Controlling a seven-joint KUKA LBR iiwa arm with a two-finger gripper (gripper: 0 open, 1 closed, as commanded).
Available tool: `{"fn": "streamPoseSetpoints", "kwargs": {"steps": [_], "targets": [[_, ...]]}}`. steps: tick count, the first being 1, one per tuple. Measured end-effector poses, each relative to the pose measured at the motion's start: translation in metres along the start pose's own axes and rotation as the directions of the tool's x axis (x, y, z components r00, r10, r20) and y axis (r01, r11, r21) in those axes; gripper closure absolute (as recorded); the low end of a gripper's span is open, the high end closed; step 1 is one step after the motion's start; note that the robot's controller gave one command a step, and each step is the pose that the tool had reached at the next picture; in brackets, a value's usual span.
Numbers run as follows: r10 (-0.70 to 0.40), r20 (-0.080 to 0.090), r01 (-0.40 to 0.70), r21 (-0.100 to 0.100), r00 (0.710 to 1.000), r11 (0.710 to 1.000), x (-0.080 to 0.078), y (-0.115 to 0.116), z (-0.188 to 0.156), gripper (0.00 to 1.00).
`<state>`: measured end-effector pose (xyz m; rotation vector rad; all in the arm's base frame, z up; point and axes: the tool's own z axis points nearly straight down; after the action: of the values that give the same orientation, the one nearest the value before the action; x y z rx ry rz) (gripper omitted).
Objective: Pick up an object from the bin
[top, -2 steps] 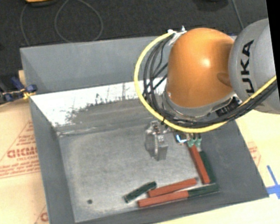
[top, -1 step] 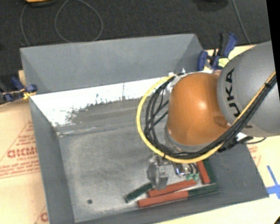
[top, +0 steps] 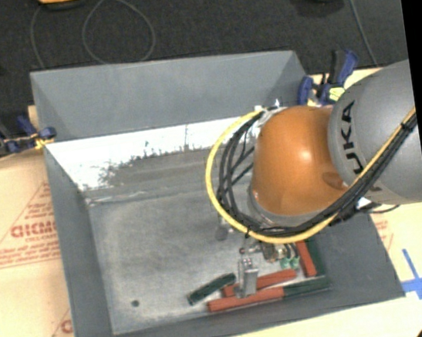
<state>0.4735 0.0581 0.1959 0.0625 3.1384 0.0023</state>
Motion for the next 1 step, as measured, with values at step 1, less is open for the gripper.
{"fn": "streamPoseSetpoints", "kwargs": {"steps": [1], "targets": [[0.041,-0.003,-0.041,0.001,0.999,0.999,-0.0076,0.0079,0.1289,0.0]]}}
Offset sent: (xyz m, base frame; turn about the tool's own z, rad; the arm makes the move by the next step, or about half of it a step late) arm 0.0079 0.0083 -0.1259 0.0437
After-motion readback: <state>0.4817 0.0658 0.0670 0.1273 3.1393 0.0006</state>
